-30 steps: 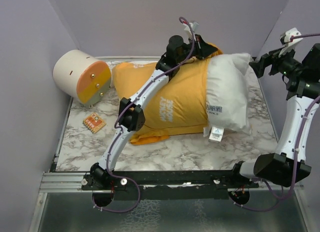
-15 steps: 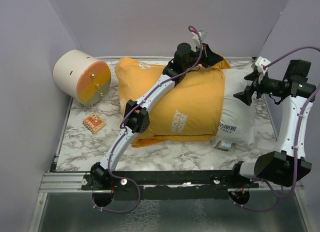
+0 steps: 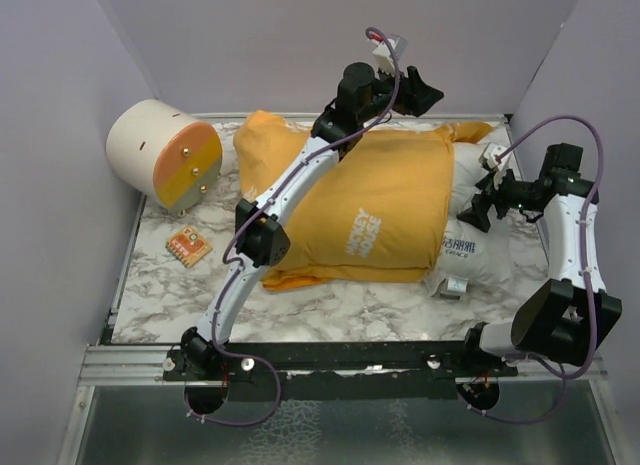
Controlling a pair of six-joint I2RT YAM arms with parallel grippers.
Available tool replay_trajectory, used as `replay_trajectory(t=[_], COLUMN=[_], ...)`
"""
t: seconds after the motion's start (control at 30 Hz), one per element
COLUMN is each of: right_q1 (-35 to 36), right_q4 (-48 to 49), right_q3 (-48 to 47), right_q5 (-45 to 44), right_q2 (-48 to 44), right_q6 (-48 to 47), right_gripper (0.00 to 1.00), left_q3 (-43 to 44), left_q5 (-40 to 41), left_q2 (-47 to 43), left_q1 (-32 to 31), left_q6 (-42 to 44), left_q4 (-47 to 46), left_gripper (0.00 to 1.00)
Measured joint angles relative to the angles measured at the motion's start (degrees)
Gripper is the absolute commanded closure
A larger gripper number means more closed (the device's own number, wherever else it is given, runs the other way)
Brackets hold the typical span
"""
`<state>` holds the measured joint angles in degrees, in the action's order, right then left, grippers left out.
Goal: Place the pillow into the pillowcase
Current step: Stuff the pillow into the pillowcase.
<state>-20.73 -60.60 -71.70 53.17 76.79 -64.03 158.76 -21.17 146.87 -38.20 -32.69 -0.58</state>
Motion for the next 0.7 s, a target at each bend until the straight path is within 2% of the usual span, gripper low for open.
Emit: replay_trajectory(t=[0.07,0.1,0.13,0.2,0.23,0.3,0.43,0.57,0.6,0.7], right_q1=[1.1,1.9,3.0,5.9,7.9,10.1,12.9,15.8,16.6,17.5], right_q4=[3.9,5.8,8.5,12.9,15.7,20.2,30.9,39.7,41.3,40.5], right_q3=[1.6,2.3,3.0,3.7,3.7,3.3,2.4,2.5,2.4,0.4], right_q5=[-0.1,-0.2,-0.5,-1.5,-1.8,-1.7,-0.5,0.2,0.7,2.3], right_q2=[1.8,2.5,3.1,4.0,4.6,5.7,9.8,15.0,16.7,19.8], right_q6=[2.3,3.8,5.5,9.3,11.8,17.5,32.0,43.0,44.9,45.7], right_gripper=[0.19,0.32,0.50,0.80,0.89,0.99,0.99,0.92,0.86,0.58], left_q3=[-3.8,-9.1,-15.3,-31.5,-41.4,-59.6,-78.9,-93.1,-95.9,-103.5], left_q5=[-0.2,-0.2,0.1,1.0,1.5,3.0,5.4,8.4,9.3,12.1], left_q2=[-5.2,-9.8,-14.6,-25.6,-32.3,-44.3,-57.1,-62.1,-62.2,-61.0], left_q1=[-0.3,-0.6,-1.1,-2.7,-4.0,-6.5,-8.3,-7.3,-7.4,-9.1], left_q6=[3.0,5.0,6.8,9.9,11.0,12.4,12.0,7.6,6.1,-0.1], left_q4=[4.3,6.1,6.9,6.3,3.3,0.0,-3.9,-10.3,-12.1,-18.3], left_gripper=[0.36,0.36,0.36,0.36,0.36,0.36,0.37,0.37,0.37,0.36])
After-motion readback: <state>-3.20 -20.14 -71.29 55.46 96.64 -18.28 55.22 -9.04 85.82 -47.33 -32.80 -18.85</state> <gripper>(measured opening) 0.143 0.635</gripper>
